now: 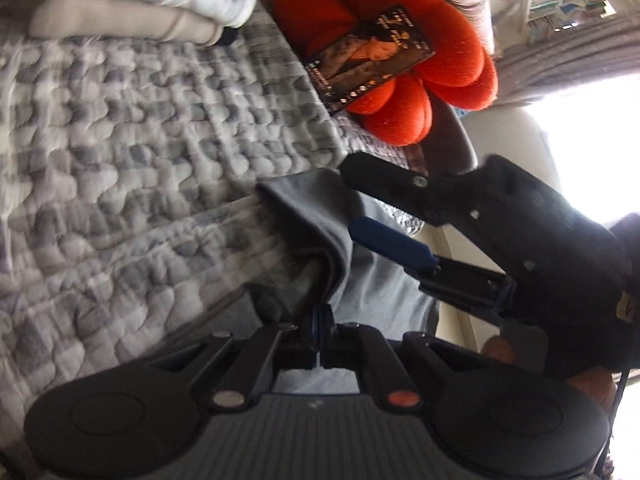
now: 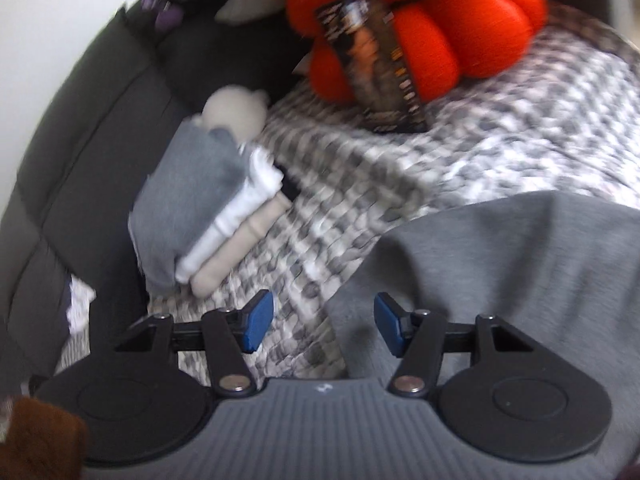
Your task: Fold clothes
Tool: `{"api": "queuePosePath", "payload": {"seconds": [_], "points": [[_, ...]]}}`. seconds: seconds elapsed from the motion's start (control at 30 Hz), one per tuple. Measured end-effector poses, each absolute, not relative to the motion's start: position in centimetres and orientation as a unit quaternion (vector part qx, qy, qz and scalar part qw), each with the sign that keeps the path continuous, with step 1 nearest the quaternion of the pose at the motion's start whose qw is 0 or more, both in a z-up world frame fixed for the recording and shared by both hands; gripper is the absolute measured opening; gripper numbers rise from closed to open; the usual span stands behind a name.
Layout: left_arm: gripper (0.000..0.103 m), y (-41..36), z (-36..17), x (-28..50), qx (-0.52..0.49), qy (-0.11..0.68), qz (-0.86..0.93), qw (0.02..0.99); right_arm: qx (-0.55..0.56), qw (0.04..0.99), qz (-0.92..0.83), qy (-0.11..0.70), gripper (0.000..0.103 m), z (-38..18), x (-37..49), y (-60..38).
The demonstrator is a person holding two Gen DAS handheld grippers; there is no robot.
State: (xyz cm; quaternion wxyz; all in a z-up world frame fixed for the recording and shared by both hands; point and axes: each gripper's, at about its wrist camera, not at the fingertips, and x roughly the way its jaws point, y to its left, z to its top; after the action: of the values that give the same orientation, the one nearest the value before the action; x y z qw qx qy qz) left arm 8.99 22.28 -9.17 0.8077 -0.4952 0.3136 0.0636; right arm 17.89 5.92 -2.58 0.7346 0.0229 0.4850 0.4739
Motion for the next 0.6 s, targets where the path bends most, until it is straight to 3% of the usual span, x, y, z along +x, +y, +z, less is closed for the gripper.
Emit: {"api": "queuePosePath", "payload": {"seconds": [0.4,0.47,0.57,0.6], "points": [[0.000,22.7,-9.7,8.2,-0.509,0.311,0.081,0.798,-0.201,0.745,0.452,0.448,0.057,-5.4,15.5,11.4],[0.000,22.7,-9.7,8.3,-0.508,0.311,0.083,0.799,-0.223,0.753,0.445,0.431,0.049,-5.6,15.0,11.6],[0.000,22.7,-9.6,8.4,-0.507,0.311,0.083,0.800,-0.224,0.768,0.431,0.418,0.028,-5.4,14.8,11.4],[0.000,22.7,-9.6,8.5,-0.505,0.312,0.083,0.801,-0.218,0.773,0.427,0.417,0.016,-5.3,14.9,11.2]]}}
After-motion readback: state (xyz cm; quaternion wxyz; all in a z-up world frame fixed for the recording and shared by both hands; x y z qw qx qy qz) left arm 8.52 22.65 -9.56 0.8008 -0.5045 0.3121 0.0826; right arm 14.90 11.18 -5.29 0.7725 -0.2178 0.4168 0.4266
